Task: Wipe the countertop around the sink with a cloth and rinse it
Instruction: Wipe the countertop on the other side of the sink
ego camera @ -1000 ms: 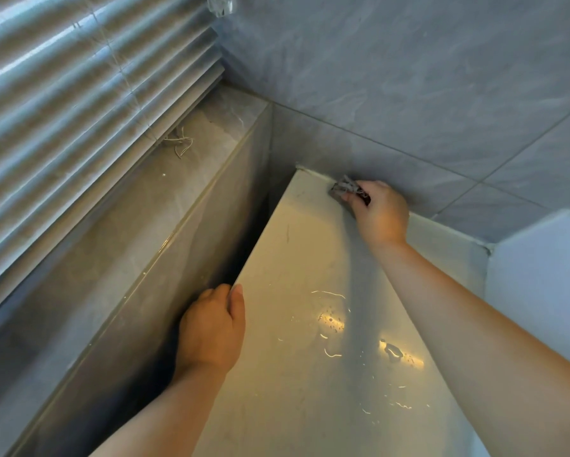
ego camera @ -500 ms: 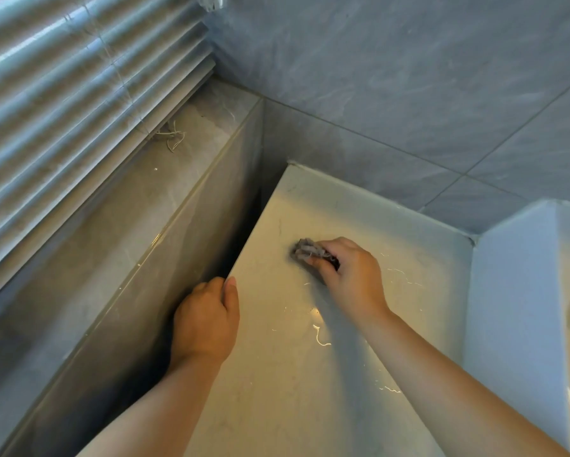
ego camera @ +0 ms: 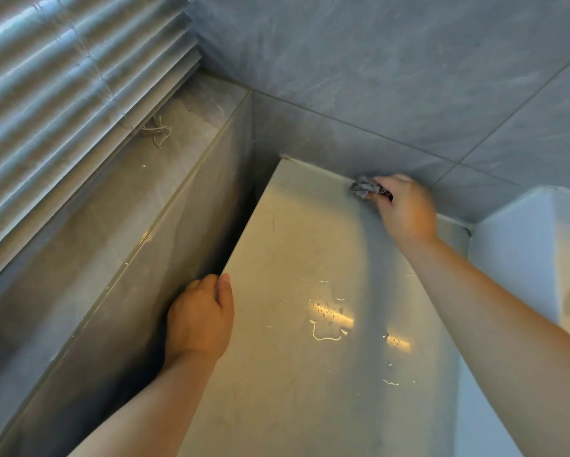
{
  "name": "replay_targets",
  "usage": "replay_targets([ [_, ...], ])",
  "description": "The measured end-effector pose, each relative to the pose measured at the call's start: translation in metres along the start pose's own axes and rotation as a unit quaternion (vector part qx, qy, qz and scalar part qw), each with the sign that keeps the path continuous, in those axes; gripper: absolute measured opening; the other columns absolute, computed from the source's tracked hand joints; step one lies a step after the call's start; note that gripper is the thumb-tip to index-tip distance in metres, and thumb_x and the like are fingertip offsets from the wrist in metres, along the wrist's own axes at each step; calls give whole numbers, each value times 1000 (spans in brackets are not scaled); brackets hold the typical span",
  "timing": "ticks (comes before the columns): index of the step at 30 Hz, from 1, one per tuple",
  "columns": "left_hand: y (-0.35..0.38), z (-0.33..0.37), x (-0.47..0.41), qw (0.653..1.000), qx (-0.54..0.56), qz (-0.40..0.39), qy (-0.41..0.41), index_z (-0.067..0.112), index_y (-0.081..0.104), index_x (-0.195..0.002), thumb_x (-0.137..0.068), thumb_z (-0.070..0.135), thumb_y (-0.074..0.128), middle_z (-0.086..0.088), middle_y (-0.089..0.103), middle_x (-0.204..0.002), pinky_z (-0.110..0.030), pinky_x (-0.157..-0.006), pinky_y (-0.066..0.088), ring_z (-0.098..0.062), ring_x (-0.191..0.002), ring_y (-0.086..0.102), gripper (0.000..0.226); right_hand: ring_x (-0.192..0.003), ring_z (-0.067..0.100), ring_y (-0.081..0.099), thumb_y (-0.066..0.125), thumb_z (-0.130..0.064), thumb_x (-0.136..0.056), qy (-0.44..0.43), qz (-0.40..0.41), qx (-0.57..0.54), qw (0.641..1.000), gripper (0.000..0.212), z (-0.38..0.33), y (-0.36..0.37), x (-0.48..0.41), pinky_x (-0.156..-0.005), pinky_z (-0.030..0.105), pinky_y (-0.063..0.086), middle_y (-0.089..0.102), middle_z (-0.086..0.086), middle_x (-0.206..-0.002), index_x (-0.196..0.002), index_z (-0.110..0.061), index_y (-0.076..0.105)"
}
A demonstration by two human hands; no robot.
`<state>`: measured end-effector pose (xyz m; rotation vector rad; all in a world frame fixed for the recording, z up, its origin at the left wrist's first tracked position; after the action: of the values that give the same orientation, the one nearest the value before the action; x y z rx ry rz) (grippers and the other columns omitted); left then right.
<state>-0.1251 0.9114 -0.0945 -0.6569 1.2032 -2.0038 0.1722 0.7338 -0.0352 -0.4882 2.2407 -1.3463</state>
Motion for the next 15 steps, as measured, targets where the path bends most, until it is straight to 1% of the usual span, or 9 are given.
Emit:
replay_targets([
  [2,0,0,0,1000,-3,0,1,11,58,-77,-98,36,31,-7,58,-73,-29,-58,34,-18,-60,45,42,-91,34,61,62,-28,-83,32,9,-29,999,28,5,9,6,-70,40,49,65,11,-96,-105,-14,70],
  [4,-1,1,0,1000,-1,2,1,10,58,-78,-98,35,32,-8,59,-74,-30,-58,36,-22,-62,49,41,-89,30,60,62,-36,-85,66,32,-64,995,29,7,11,14,-68,36,45,65,9,-95,-102,-15,71],
  [7,-1,1,0,1000,-1,4,2,10,57,-76,-98,34,33,-10,59,-73,-30,-57,35,-22,-60,47,41,-86,24,60,57,-42,-82,66,35,-83,994,34,-1,10,31,-65,26,34,66,5,-93,-99,-16,72],
  [9,-2,1,1,1000,2,9,7,9,57,-74,-98,33,35,-11,59,-73,-30,-57,33,-23,-59,46,40,-85,18,59,53,-43,-81,55,27,-97,993,34,-10,8,50,-65,22,31,63,-3,-90,-97,-19,71],
  [12,-3,2,1,1000,4,10,6,8,57,-74,-98,32,35,-12,60,-73,-30,-57,32,-21,-59,42,40,-78,9,54,50,-43,-79,53,21,-108,993,34,-22,7,86,-63,22,33,54,-14,-85,-95,-22,71],
  [14,-2,2,1,1000,2,8,7,8,57,-75,-98,32,35,-13,60,-74,-30,-57,33,-23,-59,45,40,-75,2,50,46,-45,-78,58,16,-119,991,36,-30,6,108,-63,24,38,53,-17,-84,-93,-23,70],
  [15,-2,2,1,1000,1,7,9,8,58,-76,-98,32,35,-13,61,-75,-30,-57,35,-26,-60,49,40,-76,2,52,46,-45,-78,60,10,-126,990,35,-34,7,118,-64,27,43,55,-17,-85,-93,-24,70],
])
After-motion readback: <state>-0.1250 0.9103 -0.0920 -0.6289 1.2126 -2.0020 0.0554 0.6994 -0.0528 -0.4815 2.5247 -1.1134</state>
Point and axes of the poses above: each hand's wrist, its own x-axis away from the middle knuckle, its own y-axis out of the palm, z = x × y, the point moved 6 cm from there along -x, towards the middle knuckle
